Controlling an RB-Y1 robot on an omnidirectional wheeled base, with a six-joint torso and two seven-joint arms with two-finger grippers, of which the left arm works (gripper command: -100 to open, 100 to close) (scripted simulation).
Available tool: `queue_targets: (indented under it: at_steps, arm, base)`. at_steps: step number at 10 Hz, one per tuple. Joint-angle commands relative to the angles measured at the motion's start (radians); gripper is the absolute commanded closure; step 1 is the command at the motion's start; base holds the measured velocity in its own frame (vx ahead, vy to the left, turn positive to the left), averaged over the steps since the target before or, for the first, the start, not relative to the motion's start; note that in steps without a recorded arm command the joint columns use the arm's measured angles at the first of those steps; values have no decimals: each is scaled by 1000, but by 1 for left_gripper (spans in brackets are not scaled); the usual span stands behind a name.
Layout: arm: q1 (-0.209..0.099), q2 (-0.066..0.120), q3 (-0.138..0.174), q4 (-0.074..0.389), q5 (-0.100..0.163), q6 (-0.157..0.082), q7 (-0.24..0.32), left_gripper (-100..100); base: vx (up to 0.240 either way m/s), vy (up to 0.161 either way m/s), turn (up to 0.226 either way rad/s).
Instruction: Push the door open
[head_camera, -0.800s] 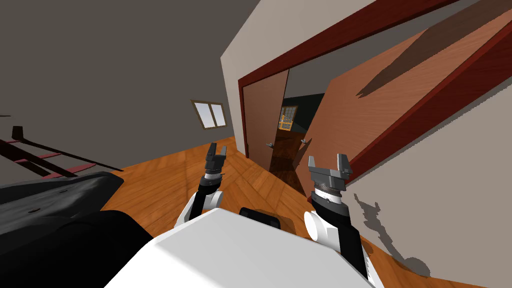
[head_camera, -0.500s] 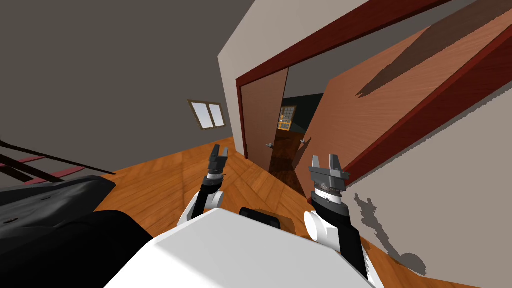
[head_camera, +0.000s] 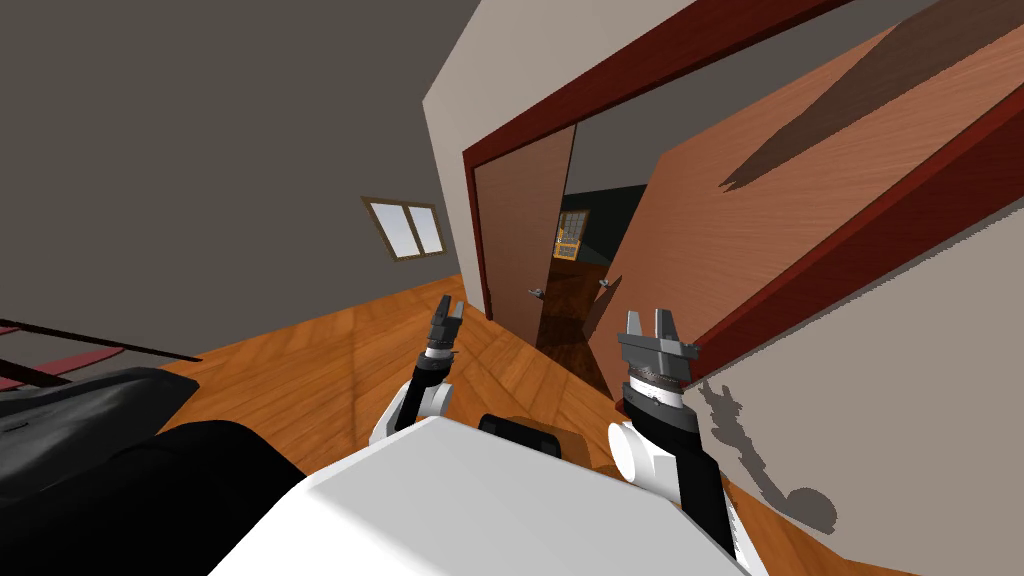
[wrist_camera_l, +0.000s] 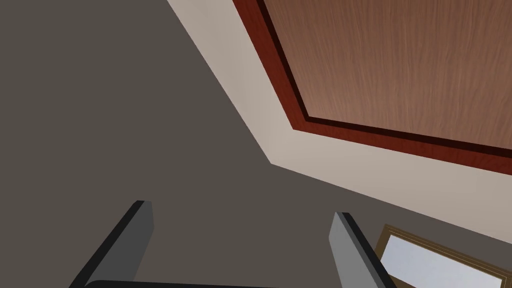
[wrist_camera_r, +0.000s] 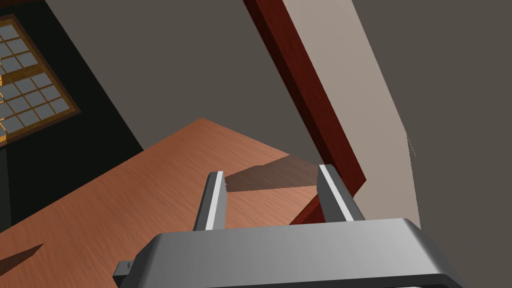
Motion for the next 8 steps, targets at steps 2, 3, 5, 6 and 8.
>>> queue_targets:
  at_steps: [2, 3, 5, 6, 8]
  arm:
    - [-15, 7, -8, 47, 0, -1, 1, -100]
    - [-20, 10, -11, 67, 1, -2, 2, -100]
    - [-33, 15, -18, 110, 1, -5, 3, -100]
    - [-39, 17, -22, 132, 1, -7, 3, -100]
    - [-52, 22, -29, 177, 2, -11, 4, -100]
  base:
    - [96, 12, -46]
    - [90, 9, -45]
    - [92, 7, -59]
    - [98, 12, -46]
    - [99, 2, -50]
